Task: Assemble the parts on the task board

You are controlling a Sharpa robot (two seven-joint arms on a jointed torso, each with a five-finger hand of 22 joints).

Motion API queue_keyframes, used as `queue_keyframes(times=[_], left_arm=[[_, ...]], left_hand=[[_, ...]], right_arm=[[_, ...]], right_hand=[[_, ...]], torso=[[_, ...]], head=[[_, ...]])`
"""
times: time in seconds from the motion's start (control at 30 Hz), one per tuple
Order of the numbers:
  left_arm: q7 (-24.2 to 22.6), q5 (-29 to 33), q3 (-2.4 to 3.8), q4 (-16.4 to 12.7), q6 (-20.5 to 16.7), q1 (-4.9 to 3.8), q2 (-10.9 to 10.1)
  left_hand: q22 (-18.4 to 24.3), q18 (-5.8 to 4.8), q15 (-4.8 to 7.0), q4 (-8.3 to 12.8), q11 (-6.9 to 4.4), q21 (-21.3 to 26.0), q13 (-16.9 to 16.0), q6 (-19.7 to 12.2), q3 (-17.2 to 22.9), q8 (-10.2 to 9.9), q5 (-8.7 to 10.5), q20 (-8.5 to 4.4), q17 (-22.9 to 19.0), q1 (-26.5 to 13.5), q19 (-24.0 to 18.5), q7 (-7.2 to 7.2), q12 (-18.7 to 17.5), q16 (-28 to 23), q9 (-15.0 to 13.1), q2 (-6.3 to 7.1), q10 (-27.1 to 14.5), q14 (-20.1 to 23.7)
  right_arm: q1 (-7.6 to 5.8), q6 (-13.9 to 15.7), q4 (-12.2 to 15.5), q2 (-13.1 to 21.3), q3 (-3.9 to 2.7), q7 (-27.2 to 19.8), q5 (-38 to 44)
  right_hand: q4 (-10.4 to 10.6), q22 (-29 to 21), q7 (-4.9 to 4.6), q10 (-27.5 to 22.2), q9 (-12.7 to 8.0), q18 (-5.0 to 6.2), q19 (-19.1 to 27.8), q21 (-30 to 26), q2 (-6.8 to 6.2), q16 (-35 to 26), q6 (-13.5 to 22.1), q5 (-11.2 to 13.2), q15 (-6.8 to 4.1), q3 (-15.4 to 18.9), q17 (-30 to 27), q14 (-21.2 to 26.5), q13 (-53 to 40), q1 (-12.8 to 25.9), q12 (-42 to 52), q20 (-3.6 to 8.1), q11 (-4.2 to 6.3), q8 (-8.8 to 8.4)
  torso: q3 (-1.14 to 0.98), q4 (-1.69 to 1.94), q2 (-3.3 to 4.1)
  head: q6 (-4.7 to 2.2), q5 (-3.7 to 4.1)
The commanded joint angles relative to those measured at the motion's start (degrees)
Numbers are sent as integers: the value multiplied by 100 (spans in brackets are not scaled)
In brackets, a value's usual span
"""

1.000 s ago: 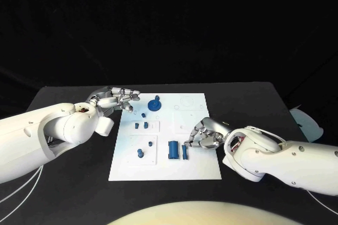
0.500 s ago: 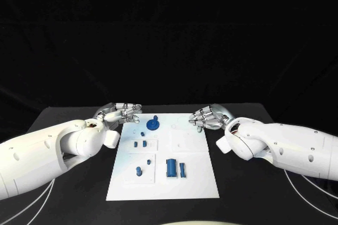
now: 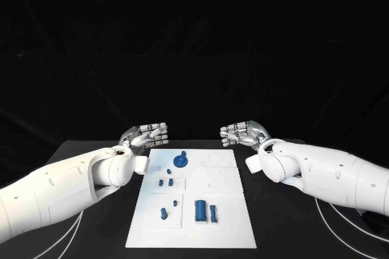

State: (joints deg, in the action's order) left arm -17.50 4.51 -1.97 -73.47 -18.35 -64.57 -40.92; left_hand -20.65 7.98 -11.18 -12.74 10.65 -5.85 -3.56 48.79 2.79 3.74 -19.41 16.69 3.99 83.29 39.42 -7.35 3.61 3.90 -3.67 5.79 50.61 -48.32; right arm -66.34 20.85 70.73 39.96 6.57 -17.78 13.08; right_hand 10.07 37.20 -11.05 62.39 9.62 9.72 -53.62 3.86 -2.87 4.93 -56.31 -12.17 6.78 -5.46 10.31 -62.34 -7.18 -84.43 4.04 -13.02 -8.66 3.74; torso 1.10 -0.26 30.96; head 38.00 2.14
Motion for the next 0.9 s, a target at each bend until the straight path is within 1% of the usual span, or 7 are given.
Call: queue_keyframes(times=[0.03,0.2,0.23,0.37,0.4,0.43,0.9], left_arm=[[4,-5,0,-10,8,1,-6],[-89,-39,15,-134,-188,34,-34],[-146,-59,24,-209,-307,55,-51],[-348,-133,56,-478,-731,127,-112],[-412,-156,66,-563,-865,150,-132],[-520,-194,83,-706,-1090,188,-164],[-1225,-449,196,-1642,-2567,440,-376]], left_hand=[[648,-241,326,388,-328,585,356,-1501,-279,-374,602,-506,-399,-2531,-1188,221,-361,-390,367,-579,-1559,1479],[882,-300,444,525,-439,585,356,-2051,-279,-374,826,-691,-399,-3472,-1617,301,-361,-390,367,-579,-2125,2018],[945,-307,480,565,-474,585,356,-2201,-279,-374,885,-745,-399,-3731,-1743,324,-361,-390,367,-579,-2282,2168],[1109,-360,575,670,-562,585,356,-2594,-279,-374,1039,-881,-399,-4406,-2067,735,-361,-390,367,-579,-2691,2561],[1146,-361,597,694,-581,585,356,-2686,-279,-374,1075,-911,-399,-4559,-2140,735,-361,-390,367,-579,-2785,2648],[1195,-798,624,719,-608,585,356,-2802,-279,-374,1120,-952,-399,-4760,-2236,735,-361,-390,367,-579,-2906,2766],[1582,-798,1118,1274,-1065,585,356,-3724,-279,-374,1486,-1669,-399,-6342,-2989,735,-361,-390,367,-579,-3862,3682]], right_arm=[[2,18,14,7,-1,10,6],[54,214,176,47,-57,-93,-105],[86,332,275,71,-91,-155,-173],[199,758,626,157,-211,-378,-415],[235,891,736,184,-249,-448,-491],[295,1116,922,229,-313,-566,-619],[618,2327,1923,473,-657,-1201,-1308]], right_hand=[[-338,-1208,315,-1889,-323,-291,1641,-386,287,-493,1710,382,-194,546,-360,1887,264,2604,-404,380,261,-374],[-462,-1633,433,-2573,-437,-303,2242,-386,287,-493,2336,525,-271,546,-484,2573,718,3555,-404,523,353,-374],[-498,-1749,470,-2778,-466,-365,2417,-386,287,-493,2520,562,-678,546,-514,2777,718,3828,-404,566,383,-374],[-574,-2040,563,-3289,-540,-424,2850,-386,287,-493,2978,660,-678,546,-591,3287,718,4504,-404,675,454,-374],[-587,-2106,584,-3404,-555,-449,2949,-386,287,-493,3082,682,-678,546,-608,3402,718,4658,-404,699,866,-374],[-605,-2192,613,-3555,-962,-449,3078,-386,287,-493,3219,709,-678,546,-1031,3553,718,4860,-404,733,866,-374],[-1007,-2871,1105,-4749,-962,-972,4088,-386,287,-493,4291,1217,-678,546,-1031,4743,718,6451,-404,1302,866,-374]], torso=[[-1,0,0],[-31,7,6],[-49,11,10],[-92,22,18],[-99,23,19],[-106,25,21],[-110,26,22]], head=[[-3,-2],[-102,-60],[-160,-95],[-304,-180],[-327,-193],[-350,-207],[-362,-214]])
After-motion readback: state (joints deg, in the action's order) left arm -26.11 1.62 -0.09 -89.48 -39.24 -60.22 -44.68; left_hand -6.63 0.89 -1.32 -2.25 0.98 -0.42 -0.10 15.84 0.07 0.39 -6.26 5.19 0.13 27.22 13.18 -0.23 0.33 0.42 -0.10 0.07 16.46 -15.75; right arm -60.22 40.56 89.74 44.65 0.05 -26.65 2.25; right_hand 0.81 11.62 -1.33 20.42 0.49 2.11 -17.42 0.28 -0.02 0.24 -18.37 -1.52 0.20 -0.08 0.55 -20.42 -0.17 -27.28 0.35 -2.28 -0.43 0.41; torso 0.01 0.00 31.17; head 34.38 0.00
